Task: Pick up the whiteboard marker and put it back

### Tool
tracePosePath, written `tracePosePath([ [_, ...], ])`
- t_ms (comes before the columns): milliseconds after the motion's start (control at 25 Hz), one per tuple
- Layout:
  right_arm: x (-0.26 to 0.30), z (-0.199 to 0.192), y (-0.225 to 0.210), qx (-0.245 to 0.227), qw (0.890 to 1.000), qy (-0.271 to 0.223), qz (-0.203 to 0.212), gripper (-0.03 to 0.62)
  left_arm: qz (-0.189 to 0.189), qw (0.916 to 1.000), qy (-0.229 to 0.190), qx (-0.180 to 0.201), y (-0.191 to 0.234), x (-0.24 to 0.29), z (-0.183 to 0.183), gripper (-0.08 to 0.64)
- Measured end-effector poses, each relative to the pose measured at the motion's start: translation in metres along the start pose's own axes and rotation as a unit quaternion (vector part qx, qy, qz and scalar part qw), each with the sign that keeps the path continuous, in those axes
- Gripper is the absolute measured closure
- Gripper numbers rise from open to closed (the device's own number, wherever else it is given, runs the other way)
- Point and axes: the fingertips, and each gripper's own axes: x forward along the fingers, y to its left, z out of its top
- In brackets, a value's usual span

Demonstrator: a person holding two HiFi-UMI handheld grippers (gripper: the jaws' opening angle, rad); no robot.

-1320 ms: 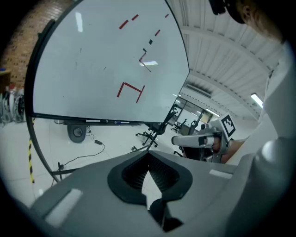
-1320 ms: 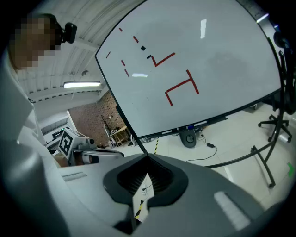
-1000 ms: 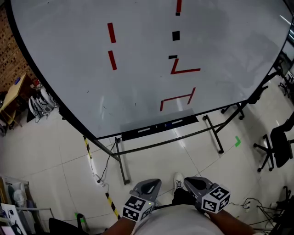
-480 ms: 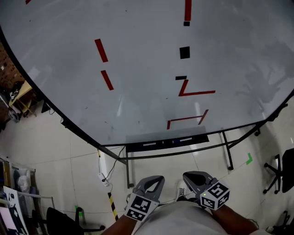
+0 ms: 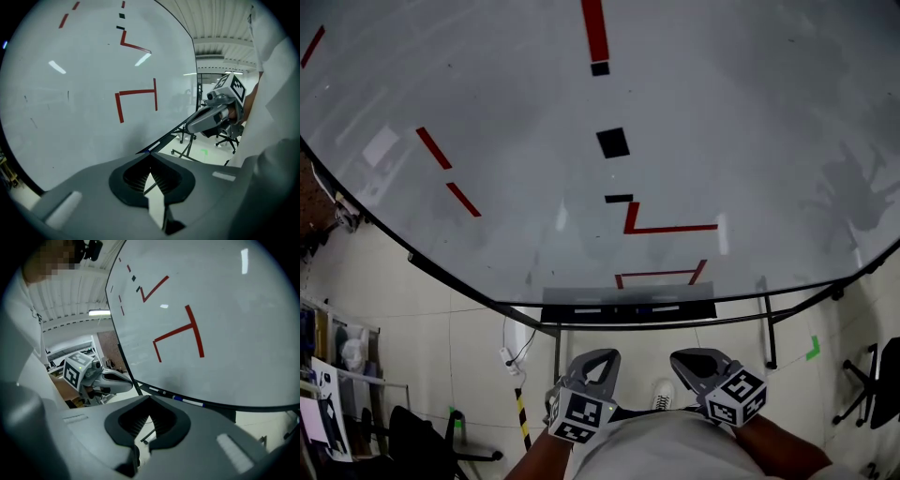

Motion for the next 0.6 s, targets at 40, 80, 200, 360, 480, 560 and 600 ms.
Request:
tracePosePath([
  [40,0.000,-0.002,-0.002,0.004,1.000,0.001,0.001,0.591,-0.003,1.0000,0.005,0.003,-0.002,0.002,-0.001,0.543],
  [80,0.001,-0.003,-0.003,0.005,1.000,0.002,0.000,0.591,-0.008,0.9999,0.008,0.006,-0.004,0.004,-0.001,0.543],
  [200,0.009,0.000,-0.009,0.008,1.000,0.000,-0.012,0.591,-0.009,0.9981,0.026,0.054,0.000,0.011,-0.005,0.543],
  [360,0.026,0.000,-0.004,0.032,0.999,0.006,-0.031,0.591,-0.028,0.9874,0.053,0.147,0.004,0.011,-0.014,0.543],
  [480,0.043,-0.004,0.004,0.047,0.998,0.009,-0.038,0.591,-0.044,0.9865,0.050,0.149,0.016,0.010,-0.018,0.543],
  [560,0.053,-0.007,0.010,0.057,0.997,0.008,-0.043,0.591,-0.043,0.9865,0.052,0.149,0.027,0.010,-0.023,0.543],
  [600,0.057,-0.007,0.013,0.060,0.997,0.007,-0.047,0.591,-0.040,0.9865,0.054,0.149,0.034,0.010,-0.026,0.543],
])
